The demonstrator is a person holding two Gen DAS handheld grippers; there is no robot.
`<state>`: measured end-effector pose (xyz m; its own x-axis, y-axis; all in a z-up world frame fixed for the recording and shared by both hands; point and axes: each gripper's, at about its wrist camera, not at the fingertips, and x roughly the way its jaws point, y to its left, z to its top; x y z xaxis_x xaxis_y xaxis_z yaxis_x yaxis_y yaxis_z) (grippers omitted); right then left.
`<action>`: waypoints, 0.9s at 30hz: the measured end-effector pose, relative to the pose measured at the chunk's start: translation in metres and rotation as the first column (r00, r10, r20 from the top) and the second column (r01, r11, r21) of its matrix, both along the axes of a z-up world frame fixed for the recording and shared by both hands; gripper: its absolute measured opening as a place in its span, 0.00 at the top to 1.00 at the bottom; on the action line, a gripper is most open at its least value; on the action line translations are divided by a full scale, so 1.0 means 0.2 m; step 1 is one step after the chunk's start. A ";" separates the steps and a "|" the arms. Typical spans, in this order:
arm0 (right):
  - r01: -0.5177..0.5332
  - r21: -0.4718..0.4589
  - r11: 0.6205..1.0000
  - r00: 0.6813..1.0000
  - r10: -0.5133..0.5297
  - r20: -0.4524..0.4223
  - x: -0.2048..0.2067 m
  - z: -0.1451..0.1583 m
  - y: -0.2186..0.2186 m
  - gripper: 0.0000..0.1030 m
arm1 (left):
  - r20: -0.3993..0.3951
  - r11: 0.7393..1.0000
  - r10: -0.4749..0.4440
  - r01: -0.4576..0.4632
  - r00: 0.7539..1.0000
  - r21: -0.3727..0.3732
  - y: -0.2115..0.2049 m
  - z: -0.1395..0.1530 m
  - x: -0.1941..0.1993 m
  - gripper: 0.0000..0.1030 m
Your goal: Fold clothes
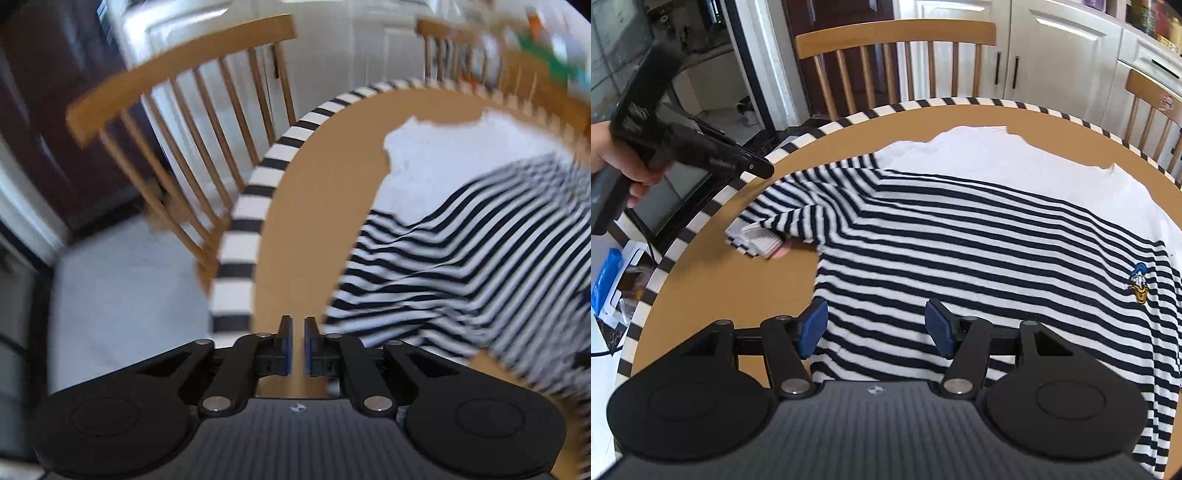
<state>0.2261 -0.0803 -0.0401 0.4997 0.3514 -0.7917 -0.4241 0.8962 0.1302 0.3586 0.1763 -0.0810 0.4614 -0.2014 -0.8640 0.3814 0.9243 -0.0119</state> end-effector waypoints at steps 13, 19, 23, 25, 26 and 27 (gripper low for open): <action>-0.032 -0.030 0.999 0.997 0.034 0.066 -0.01 0.02 0.06 0.42 | 0.145 0.923 -0.252 0.192 0.957 0.334 -0.21 -0.11 -0.21 0.95; 0.345 -0.130 0.930 0.935 -0.328 0.132 0.00 0.06 -0.62 0.38 | 0.185 0.857 -0.230 0.109 0.955 0.504 -0.10 -0.16 -0.11 0.96; 0.562 -0.156 0.812 0.821 -0.525 0.222 0.03 0.08 -1.10 0.37 | 0.094 0.992 0.001 -0.014 0.996 0.129 0.01 -0.04 -0.09 0.59; 0.616 -0.144 0.775 0.785 -0.587 0.198 0.09 0.05 -1.30 0.37 | 0.063 0.996 0.073 -0.075 0.995 0.037 0.01 -0.05 -0.10 0.59; 0.627 -0.150 0.764 0.777 -0.601 0.190 0.13 0.02 -1.38 0.37 | 0.059 0.996 0.086 -0.088 0.994 0.027 -0.01 -0.05 -0.11 0.57; 0.630 -0.173 0.757 0.776 -0.606 0.175 0.18 -0.02 -1.45 0.37 | 0.055 0.995 0.099 -0.100 0.993 0.016 -0.03 -0.05 -0.11 0.55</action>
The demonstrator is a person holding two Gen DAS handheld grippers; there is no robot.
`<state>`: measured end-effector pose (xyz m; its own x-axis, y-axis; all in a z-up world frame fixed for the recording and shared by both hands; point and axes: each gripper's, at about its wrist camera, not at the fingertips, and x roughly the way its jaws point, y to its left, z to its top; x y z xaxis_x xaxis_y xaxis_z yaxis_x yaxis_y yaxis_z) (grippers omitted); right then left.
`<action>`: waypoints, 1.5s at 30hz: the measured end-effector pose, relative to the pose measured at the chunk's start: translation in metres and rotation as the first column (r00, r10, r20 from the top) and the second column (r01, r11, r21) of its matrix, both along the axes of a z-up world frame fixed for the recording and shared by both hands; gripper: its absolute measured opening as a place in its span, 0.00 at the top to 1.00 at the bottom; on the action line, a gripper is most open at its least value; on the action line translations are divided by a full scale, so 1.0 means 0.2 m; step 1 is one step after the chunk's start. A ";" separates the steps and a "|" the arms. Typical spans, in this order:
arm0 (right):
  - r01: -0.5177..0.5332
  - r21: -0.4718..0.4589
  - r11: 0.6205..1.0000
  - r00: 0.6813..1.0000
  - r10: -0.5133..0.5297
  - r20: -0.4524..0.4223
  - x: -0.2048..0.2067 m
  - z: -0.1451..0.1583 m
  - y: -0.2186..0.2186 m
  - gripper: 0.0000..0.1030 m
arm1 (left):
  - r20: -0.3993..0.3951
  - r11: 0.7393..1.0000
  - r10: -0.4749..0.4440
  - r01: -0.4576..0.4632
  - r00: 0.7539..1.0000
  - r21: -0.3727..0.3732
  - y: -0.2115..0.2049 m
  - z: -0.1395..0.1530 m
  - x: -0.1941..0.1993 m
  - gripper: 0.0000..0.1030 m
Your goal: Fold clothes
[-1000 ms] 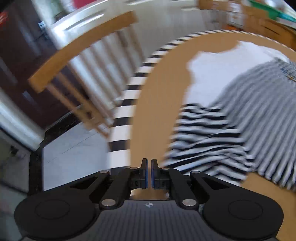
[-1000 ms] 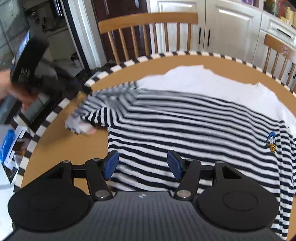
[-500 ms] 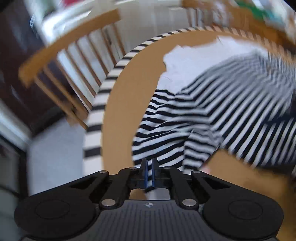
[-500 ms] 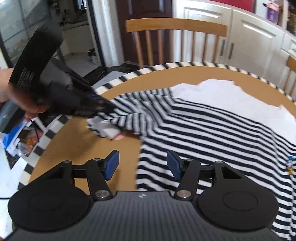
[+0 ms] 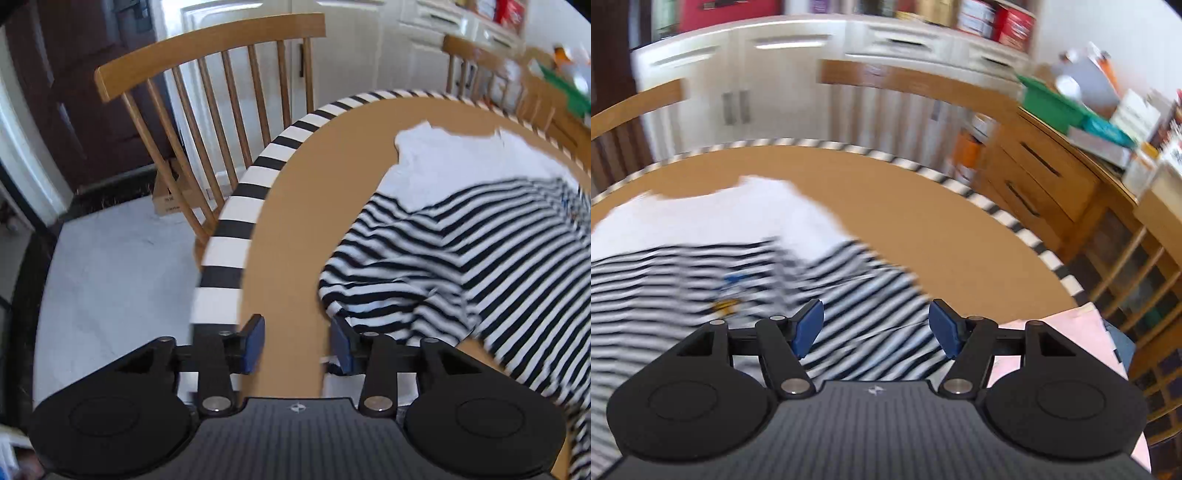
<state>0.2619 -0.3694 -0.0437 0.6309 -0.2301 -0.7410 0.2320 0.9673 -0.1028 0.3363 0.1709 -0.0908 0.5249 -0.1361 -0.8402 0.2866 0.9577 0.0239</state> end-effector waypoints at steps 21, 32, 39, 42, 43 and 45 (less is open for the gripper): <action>-0.082 0.059 0.995 0.985 0.090 -0.144 0.24 -0.16 -0.44 0.55 | 0.050 0.958 0.210 -0.216 0.976 0.188 0.04 0.09 -0.09 0.88; -0.346 0.121 0.930 0.938 0.339 0.072 0.24 0.03 -0.09 0.46 | 0.037 0.996 0.073 -0.074 0.997 0.054 -0.14 0.11 -0.32 0.82; -0.407 0.067 0.911 0.914 0.406 0.028 0.28 0.04 0.02 0.45 | 0.041 0.997 0.079 -0.080 0.996 0.021 -0.18 0.13 -0.34 0.70; -0.374 0.047 0.926 0.927 0.374 0.017 0.30 0.02 -0.02 0.45 | 0.032 0.994 0.100 -0.099 0.994 -0.037 -0.17 0.13 -0.33 0.68; -0.358 0.040 0.933 0.934 0.358 0.011 0.30 0.01 -0.04 0.44 | 0.029 0.994 0.099 -0.097 0.995 -0.047 -0.18 0.13 -0.32 0.67; -0.322 0.033 0.946 0.947 0.322 -0.003 0.31 -0.01 -0.09 0.43 | 0.017 0.996 0.079 -0.078 0.997 -0.031 -0.20 0.10 -0.31 0.63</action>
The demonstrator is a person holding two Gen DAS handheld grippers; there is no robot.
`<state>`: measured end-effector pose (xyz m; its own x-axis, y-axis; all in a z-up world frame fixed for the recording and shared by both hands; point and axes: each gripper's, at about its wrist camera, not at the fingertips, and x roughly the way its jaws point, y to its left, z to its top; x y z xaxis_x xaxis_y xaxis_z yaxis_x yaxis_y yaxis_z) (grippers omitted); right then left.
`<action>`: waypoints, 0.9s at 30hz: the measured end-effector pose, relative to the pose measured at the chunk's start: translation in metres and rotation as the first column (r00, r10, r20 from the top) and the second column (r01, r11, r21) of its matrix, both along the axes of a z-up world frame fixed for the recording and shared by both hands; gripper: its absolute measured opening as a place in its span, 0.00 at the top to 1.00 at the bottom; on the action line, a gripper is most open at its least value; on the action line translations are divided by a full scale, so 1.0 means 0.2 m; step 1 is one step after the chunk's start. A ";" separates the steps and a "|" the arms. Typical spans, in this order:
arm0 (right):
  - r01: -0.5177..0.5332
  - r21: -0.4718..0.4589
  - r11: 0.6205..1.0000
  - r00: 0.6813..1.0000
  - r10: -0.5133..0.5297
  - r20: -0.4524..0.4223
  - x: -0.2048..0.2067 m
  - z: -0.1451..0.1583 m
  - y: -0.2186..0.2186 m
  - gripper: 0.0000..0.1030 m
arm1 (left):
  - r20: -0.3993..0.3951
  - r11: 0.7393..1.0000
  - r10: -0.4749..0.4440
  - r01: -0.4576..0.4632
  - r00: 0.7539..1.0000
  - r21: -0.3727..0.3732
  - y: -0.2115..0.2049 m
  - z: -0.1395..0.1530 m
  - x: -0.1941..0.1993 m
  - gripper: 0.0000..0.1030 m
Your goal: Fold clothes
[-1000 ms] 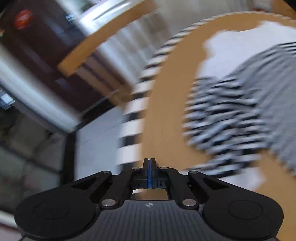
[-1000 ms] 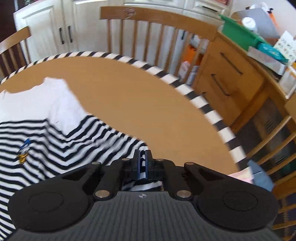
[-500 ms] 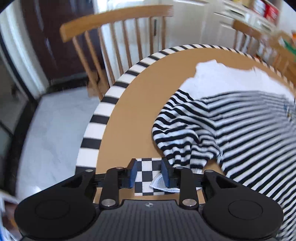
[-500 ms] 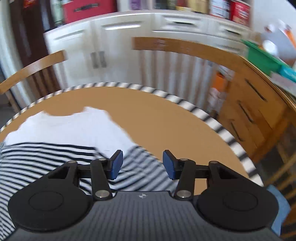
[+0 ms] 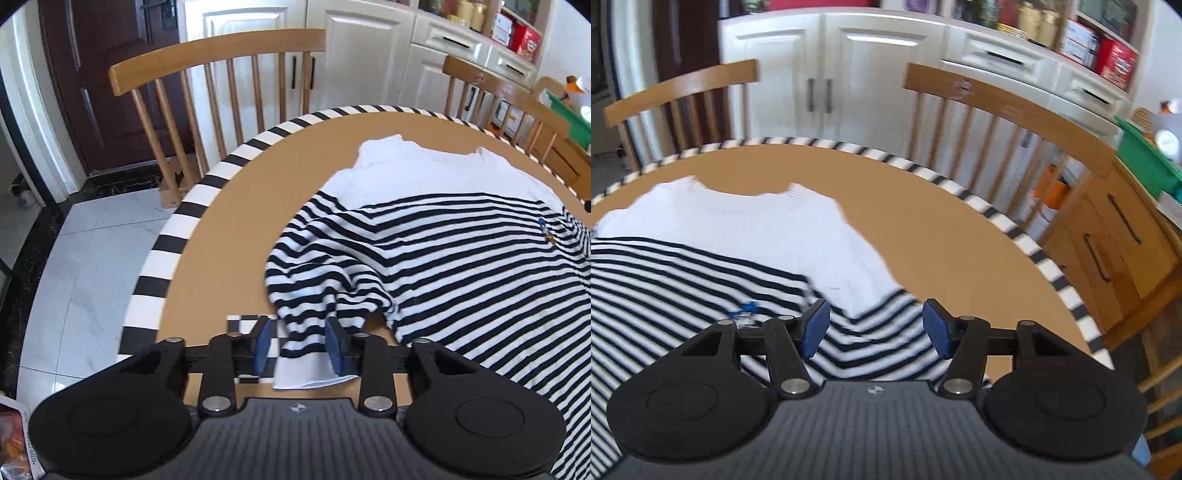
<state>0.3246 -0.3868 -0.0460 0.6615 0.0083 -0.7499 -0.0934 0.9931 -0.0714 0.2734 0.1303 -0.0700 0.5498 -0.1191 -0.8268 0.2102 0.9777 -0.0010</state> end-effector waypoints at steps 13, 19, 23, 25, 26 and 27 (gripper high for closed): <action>0.139 0.001 0.990 0.990 -0.139 -0.031 0.01 -0.10 -0.20 0.43 | 0.064 0.954 -0.039 0.019 0.997 0.298 -0.03 -0.02 0.10 0.97; 0.121 0.001 0.993 0.992 -0.121 -0.024 0.04 -0.08 -0.22 0.42 | -0.003 0.933 0.037 -0.034 0.999 0.359 0.13 -0.07 0.27 0.95; 0.005 0.084 0.996 1.000 -0.006 0.012 0.08 -0.02 -0.20 0.40 | -0.003 0.924 -0.033 0.032 0.999 0.381 0.07 0.04 0.27 0.52; -0.050 0.127 0.991 0.998 0.046 0.035 0.14 0.02 -0.19 0.37 | 0.104 0.910 -0.067 0.018 0.992 0.413 0.03 0.15 0.27 0.35; -0.071 0.137 0.988 0.997 0.065 0.046 0.18 0.03 -0.17 0.36 | 0.179 0.911 -0.088 0.007 0.980 0.413 0.00 0.20 0.29 0.31; -0.089 0.141 0.986 0.995 0.081 0.056 0.23 0.03 -0.15 0.36 | 0.257 0.915 -0.109 -0.005 0.960 0.403 -0.03 0.24 0.31 0.27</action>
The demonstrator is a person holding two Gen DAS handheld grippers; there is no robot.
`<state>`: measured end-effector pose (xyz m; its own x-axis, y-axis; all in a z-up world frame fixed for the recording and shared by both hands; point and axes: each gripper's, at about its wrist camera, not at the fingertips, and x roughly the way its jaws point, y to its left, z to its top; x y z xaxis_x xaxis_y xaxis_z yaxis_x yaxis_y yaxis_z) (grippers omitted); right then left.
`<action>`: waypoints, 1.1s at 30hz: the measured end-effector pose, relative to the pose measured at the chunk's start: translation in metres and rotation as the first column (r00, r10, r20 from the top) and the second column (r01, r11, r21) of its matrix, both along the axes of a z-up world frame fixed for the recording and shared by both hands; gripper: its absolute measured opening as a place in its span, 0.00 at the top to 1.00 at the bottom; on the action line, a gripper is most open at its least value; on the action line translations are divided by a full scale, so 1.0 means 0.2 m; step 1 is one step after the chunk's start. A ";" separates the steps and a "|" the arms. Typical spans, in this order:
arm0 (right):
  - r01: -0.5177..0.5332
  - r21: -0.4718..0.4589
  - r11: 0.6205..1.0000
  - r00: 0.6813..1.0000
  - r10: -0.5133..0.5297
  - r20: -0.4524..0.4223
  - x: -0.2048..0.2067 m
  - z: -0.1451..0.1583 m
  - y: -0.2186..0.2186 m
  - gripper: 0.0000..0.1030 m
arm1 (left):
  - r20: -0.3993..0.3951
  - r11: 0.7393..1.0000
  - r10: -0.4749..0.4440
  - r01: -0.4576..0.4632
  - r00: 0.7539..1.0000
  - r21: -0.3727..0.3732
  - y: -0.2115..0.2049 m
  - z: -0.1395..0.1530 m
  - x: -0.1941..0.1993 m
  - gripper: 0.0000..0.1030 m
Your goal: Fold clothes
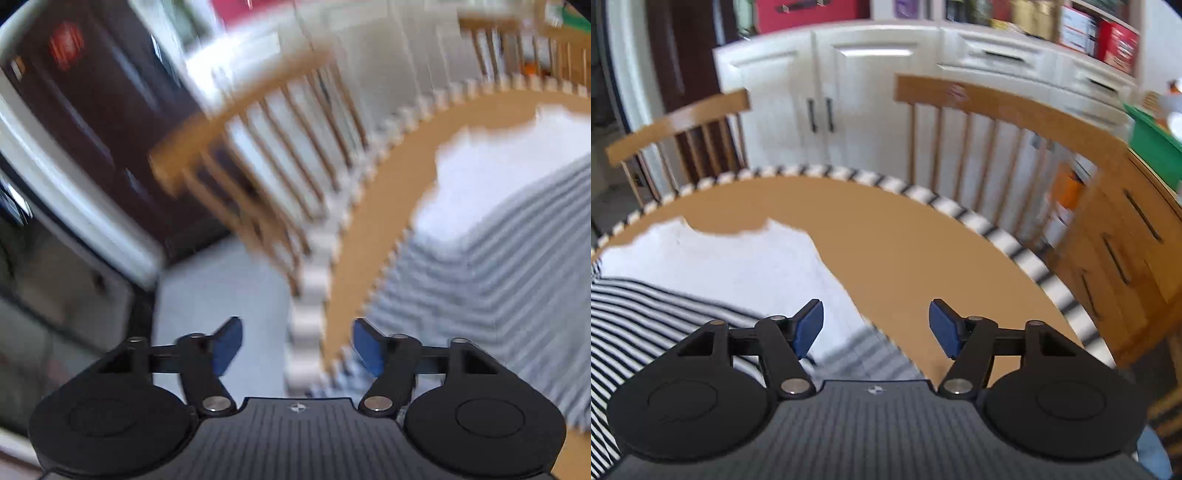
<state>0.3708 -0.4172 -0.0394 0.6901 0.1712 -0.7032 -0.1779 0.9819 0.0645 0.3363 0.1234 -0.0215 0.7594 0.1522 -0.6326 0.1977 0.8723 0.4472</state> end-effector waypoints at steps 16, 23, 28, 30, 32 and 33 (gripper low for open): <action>-0.117 0.041 0.992 0.988 0.120 -0.100 0.53 -0.29 0.39 0.95 | -0.206 0.900 -0.264 0.163 0.942 -0.405 -0.63 -0.44 0.79 0.64; -0.112 -0.115 0.987 0.993 0.106 -0.056 0.50 -0.25 0.49 0.97 | -0.112 0.933 -0.268 0.229 0.957 -0.276 -0.79 -0.46 0.80 0.97; -0.044 -0.157 0.987 0.999 0.039 -0.036 0.55 -0.27 0.44 0.97 | -0.082 0.937 -0.254 0.224 0.964 -0.270 -0.93 -0.46 0.92 0.97; -0.009 -0.149 0.989 1.000 0.005 -0.028 0.58 -0.27 0.41 0.97 | -0.079 0.939 -0.248 0.219 0.966 -0.263 -0.97 -0.47 0.97 0.96; 0.011 -0.131 0.991 1.000 -0.014 -0.028 0.60 -0.28 0.39 0.97 | -0.072 0.946 -0.251 0.229 0.965 -0.230 -1.00 -0.48 0.98 0.96; 0.020 -0.130 0.991 0.999 -0.023 -0.027 0.60 -0.29 0.38 0.95 | -0.071 0.949 -0.254 0.234 0.965 -0.210 -1.02 -0.48 0.98 0.96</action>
<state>0.4899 -0.3403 -0.0967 0.6722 0.0625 -0.7377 -0.1567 0.9859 -0.0592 0.5313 -0.0805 -0.1183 0.6919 -0.1663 -0.7026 0.4492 0.8610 0.2385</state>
